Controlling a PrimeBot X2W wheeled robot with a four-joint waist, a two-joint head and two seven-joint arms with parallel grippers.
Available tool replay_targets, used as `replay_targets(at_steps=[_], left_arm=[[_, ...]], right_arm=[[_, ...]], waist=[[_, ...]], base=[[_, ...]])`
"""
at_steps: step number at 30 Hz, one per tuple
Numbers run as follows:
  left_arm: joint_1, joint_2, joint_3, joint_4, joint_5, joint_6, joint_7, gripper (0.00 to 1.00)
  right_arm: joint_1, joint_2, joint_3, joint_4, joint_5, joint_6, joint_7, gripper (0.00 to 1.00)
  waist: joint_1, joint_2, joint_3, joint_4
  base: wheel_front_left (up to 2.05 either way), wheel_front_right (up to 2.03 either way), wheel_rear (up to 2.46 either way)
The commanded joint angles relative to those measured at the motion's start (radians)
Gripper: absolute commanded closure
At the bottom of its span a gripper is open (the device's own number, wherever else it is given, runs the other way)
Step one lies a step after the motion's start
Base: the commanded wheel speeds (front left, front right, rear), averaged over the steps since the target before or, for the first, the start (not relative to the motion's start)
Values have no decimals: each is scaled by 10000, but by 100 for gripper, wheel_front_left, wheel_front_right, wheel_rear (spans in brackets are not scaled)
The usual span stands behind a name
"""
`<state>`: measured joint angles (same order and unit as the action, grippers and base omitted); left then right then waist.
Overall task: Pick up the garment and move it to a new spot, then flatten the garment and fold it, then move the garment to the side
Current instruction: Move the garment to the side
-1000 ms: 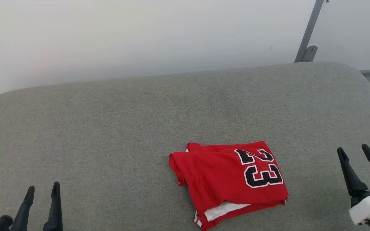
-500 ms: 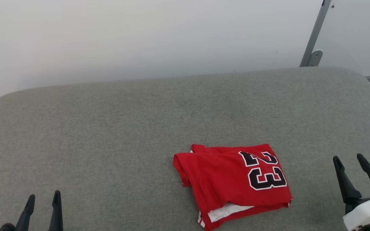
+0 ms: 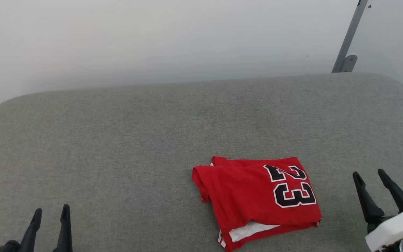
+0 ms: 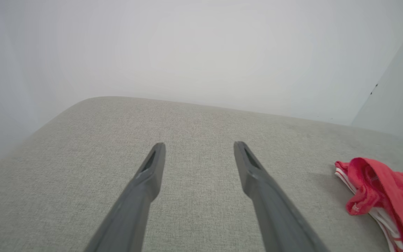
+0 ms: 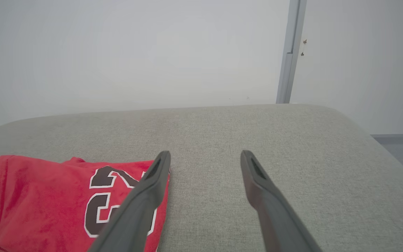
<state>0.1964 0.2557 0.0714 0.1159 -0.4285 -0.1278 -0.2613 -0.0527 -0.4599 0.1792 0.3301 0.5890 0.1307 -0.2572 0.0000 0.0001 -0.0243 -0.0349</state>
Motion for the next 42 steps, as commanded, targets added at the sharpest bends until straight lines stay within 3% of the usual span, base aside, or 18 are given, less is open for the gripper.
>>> replay_targets(at_steps=[1, 11, 20, 26, 33, 34, 35, 36, 42], left_arm=[[-102, 4, -38, -49, -12, -34, -48, 0], [-349, 4, -551, -13, -228, -35, -48, 0], [-752, 6, -1070, 172, -389, -35, -48, 0], [-1185, 69, -1355, 290, -475, -35, -47, 0], [-1683, 74, -1672, 382, -648, -35, -48, 0], [-1764, 77, -1726, 404, -658, -35, -48, 0], [-1846, 81, -1780, 420, -664, -35, -48, 0], [-1933, 61, -1825, 433, -717, -35, -48, 0], [-2402, -77, -1735, 543, -1107, -35, -48, 0]], right_arm=[[-173, -8, 82, 65, 141, -2, 140, 0], [-1202, -736, 1882, 309, 1338, 0, 3331, 0], [-2215, -1420, 2791, 700, 2257, -2, 5872, 0], [-3143, -1413, 3461, 1308, 2889, 0, 7662, 0], [-3820, -853, 4304, 2711, 3695, -2, 9611, 0], [-3844, -775, 4443, 2782, 3833, -2, 9832, 56], [-3888, -743, 4543, 2851, 3972, -2, 10006, 89], [-3945, -736, 4586, 2898, 4113, -2, 10143, 100], [-4767, -1266, 4258, 2435, 4360, -39, 9599, 100]], waist=[[0, -1, 24, 26], [0, -1, 280, 676], [0, -1, 801, 1287], [0, -1, 1267, 1618], [0, -1, 1678, 1904], [0, -1, 1725, 1940], [0, -1, 1770, 1976], [0, -1, 1816, 2001], [0, -1, 2087, 1900]], base=[[0, 0, 0], [0, 0, 0], [0, 0, 0], [0, 0, 0], [0, 0, 0], [0, 0, 0], [0, 0, 0], [0, 0, 0], [0, 0, 0]])
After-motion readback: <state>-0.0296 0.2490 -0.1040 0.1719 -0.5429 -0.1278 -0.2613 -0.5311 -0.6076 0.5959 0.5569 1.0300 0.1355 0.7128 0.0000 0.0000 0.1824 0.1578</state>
